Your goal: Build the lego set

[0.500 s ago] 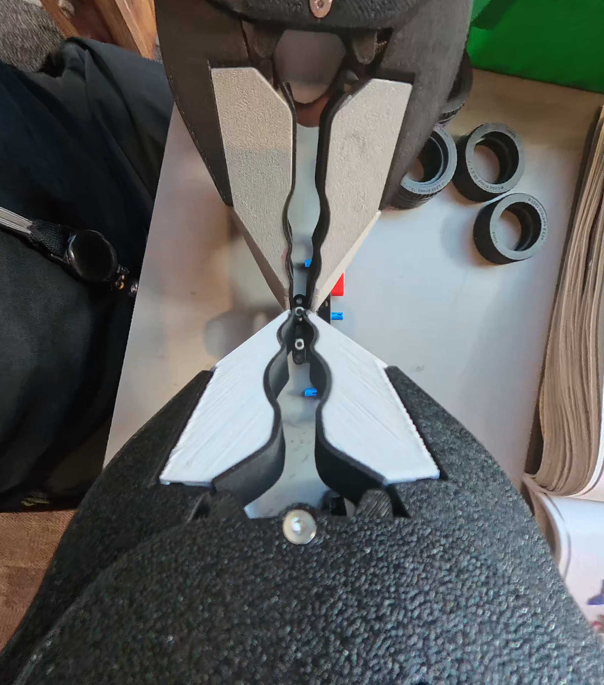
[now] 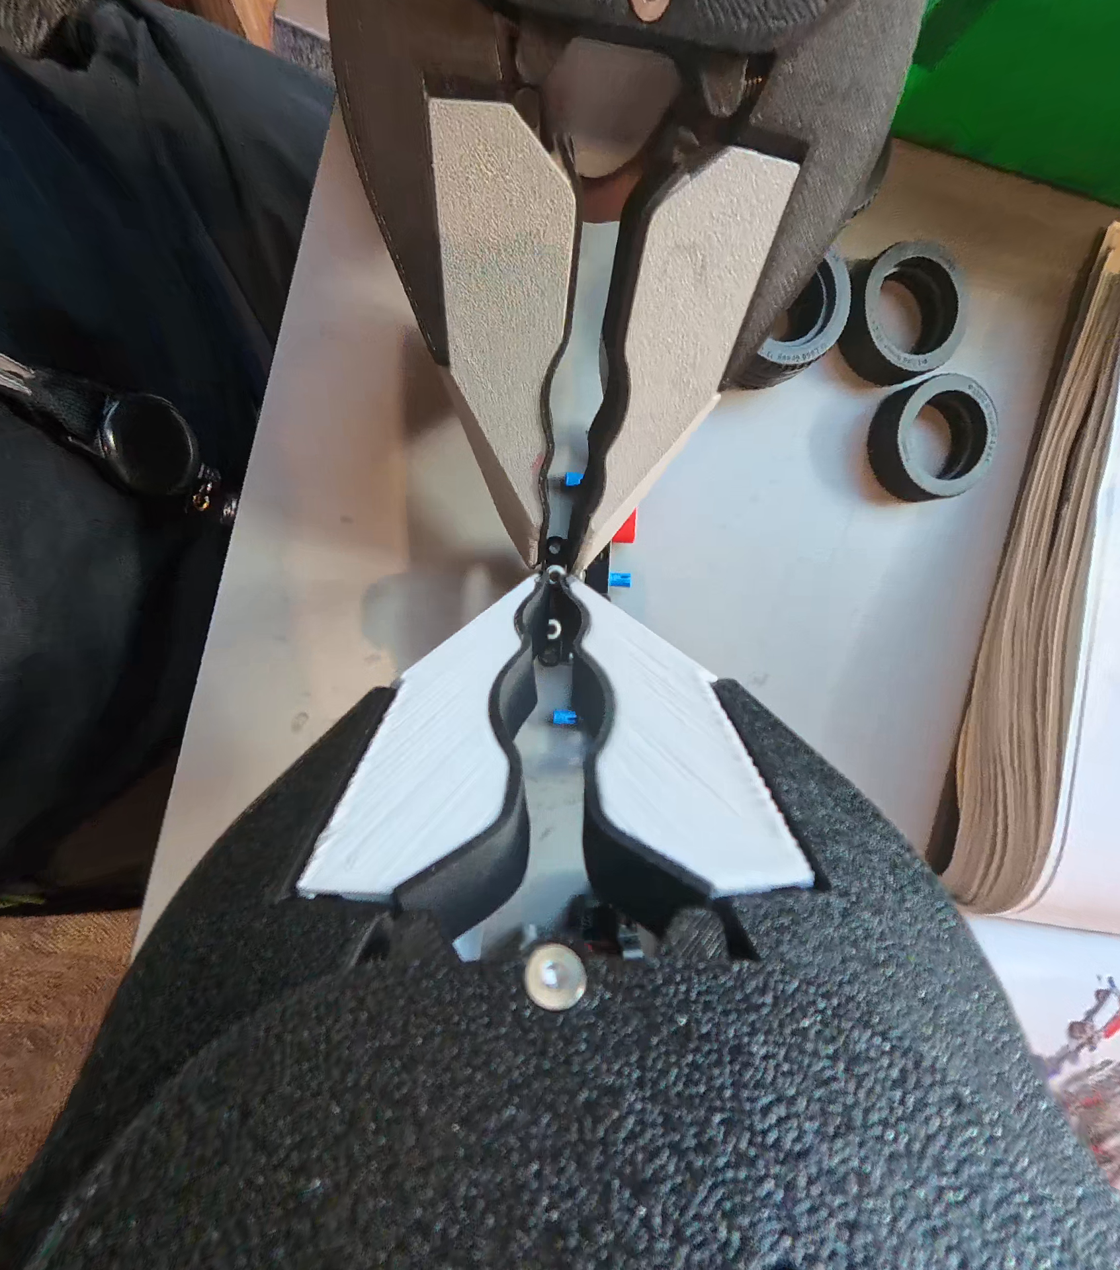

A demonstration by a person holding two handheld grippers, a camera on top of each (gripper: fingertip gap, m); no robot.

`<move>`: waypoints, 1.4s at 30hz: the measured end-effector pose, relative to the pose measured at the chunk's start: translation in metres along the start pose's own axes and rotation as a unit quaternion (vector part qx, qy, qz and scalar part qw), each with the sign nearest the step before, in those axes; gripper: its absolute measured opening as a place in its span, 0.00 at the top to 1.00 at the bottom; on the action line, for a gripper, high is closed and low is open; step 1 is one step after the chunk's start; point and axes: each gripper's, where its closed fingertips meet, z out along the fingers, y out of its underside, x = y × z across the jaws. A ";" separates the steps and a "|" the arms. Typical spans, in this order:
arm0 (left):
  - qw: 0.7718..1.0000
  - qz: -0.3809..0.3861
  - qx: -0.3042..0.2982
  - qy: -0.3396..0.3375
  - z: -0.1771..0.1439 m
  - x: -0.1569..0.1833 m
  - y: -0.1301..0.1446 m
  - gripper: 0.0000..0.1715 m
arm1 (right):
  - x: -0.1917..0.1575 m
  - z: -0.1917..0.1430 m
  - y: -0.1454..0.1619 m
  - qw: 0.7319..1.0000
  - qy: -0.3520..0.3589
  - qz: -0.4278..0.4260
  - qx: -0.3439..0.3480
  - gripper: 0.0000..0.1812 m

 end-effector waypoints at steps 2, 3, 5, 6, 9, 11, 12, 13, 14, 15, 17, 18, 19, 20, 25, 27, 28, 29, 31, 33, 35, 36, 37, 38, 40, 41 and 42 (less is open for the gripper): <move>1.000 0.000 0.000 -0.002 0.000 -0.001 0.000 0.97 | 0.000 0.000 0.001 1.000 -0.003 -0.008 -0.011 0.99; 1.000 -0.001 0.000 -0.003 0.000 -0.001 0.000 0.97 | 0.000 0.000 0.001 1.000 -0.004 -0.010 -0.014 0.99; 1.000 0.002 -0.001 -0.004 0.000 -0.001 0.000 0.97 | -0.001 0.000 0.005 0.999 -0.009 -0.017 -0.029 0.99; 1.000 0.002 -0.001 -0.004 0.000 -0.001 0.000 0.97 | -0.001 0.000 0.005 0.999 -0.012 -0.014 -0.031 1.00; 1.000 -0.005 0.000 -0.005 0.000 -0.003 0.001 0.97 | 0.002 0.000 0.002 0.999 -0.018 0.010 -0.025 0.99; 1.000 -0.004 0.000 -0.005 0.000 -0.002 0.000 0.97 | 0.003 0.000 0.000 0.999 -0.021 0.023 -0.015 1.00; 1.000 -0.003 0.000 -0.008 0.000 -0.003 0.000 0.97 | 0.003 0.000 -0.001 0.999 -0.021 0.028 -0.010 0.99; 1.000 -0.004 0.001 -0.010 0.000 -0.004 0.000 0.97 | 0.004 0.000 -0.001 0.999 -0.021 0.037 -0.005 0.99; 1.000 -0.006 0.001 -0.011 0.000 -0.004 0.000 0.97 | 0.004 0.000 0.000 0.999 -0.022 0.048 0.001 1.00; 1.000 -0.008 0.001 -0.010 0.000 -0.004 0.000 0.97 | 0.005 0.000 0.001 0.998 -0.025 0.062 0.011 1.00; 1.000 -0.013 0.002 -0.006 0.000 -0.004 0.000 0.97 | 0.005 -0.004 -0.001 0.995 -0.029 0.086 0.036 1.00; 1.000 -0.013 0.003 -0.004 -0.001 -0.004 0.000 0.97 | 0.006 -0.006 -0.002 0.994 -0.028 0.098 0.050 1.00; 1.000 -0.012 0.004 -0.004 -0.001 -0.004 -0.001 0.97 | 0.006 -0.008 -0.002 0.992 -0.029 0.108 0.062 1.00; 1.000 -0.014 0.005 -0.007 -0.001 -0.005 -0.001 0.95 | 0.007 -0.010 -0.003 0.990 -0.027 0.118 0.071 1.00; 0.999 -0.016 0.042 -0.019 -0.006 -0.006 -0.012 0.93 | 0.010 -0.015 -0.003 0.982 -0.029 0.152 0.108 0.99; 0.999 -0.016 0.046 -0.024 -0.006 -0.007 -0.014 0.94 | 0.011 -0.017 -0.005 0.979 -0.030 0.162 0.122 0.99; 0.998 -0.014 0.051 -0.029 -0.007 -0.008 -0.015 0.95 | 0.011 -0.018 -0.007 0.976 -0.034 0.167 0.131 0.99; 0.998 -0.012 0.057 -0.031 -0.007 -0.008 -0.018 0.96 | 0.011 -0.018 -0.008 0.975 -0.037 0.172 0.138 0.99; 0.997 -0.012 0.069 -0.034 -0.010 -0.009 -0.023 0.97 | 0.012 -0.017 -0.007 0.974 -0.036 0.174 0.138 0.99; 0.997 -0.014 0.072 -0.034 -0.011 -0.009 -0.023 0.99 | 0.012 -0.016 -0.007 0.974 -0.036 0.175 0.141 0.99; 0.996 -0.014 0.075 -0.036 -0.011 -0.010 -0.023 0.99 | 0.012 -0.016 -0.007 0.973 -0.035 0.178 0.144 0.99; 0.996 -0.015 0.077 -0.038 -0.011 -0.011 -0.023 0.99 | 0.013 -0.016 -0.007 0.972 -0.034 0.179 0.146 0.99; 0.996 -0.018 0.078 -0.037 -0.011 -0.011 -0.023 0.99 | 0.013 -0.016 -0.007 0.972 -0.034 0.179 0.147 0.99; 0.996 -0.021 0.079 -0.035 -0.011 -0.011 -0.023 0.99 | 0.014 -0.016 -0.007 0.972 -0.034 0.180 0.148 0.99; 0.996 -0.028 0.081 -0.028 -0.011 -0.011 -0.023 0.98 | 0.014 -0.015 -0.007 0.971 -0.035 0.181 0.150 0.99; 0.996 -0.029 0.083 -0.029 -0.012 -0.011 -0.023 0.98 | 0.014 -0.016 -0.008 0.971 -0.035 0.182 0.152 0.99; 0.996 -0.028 0.084 -0.030 -0.012 -0.012 -0.024 0.99 | 0.014 -0.016 -0.008 0.971 -0.035 0.182 0.153 0.99</move>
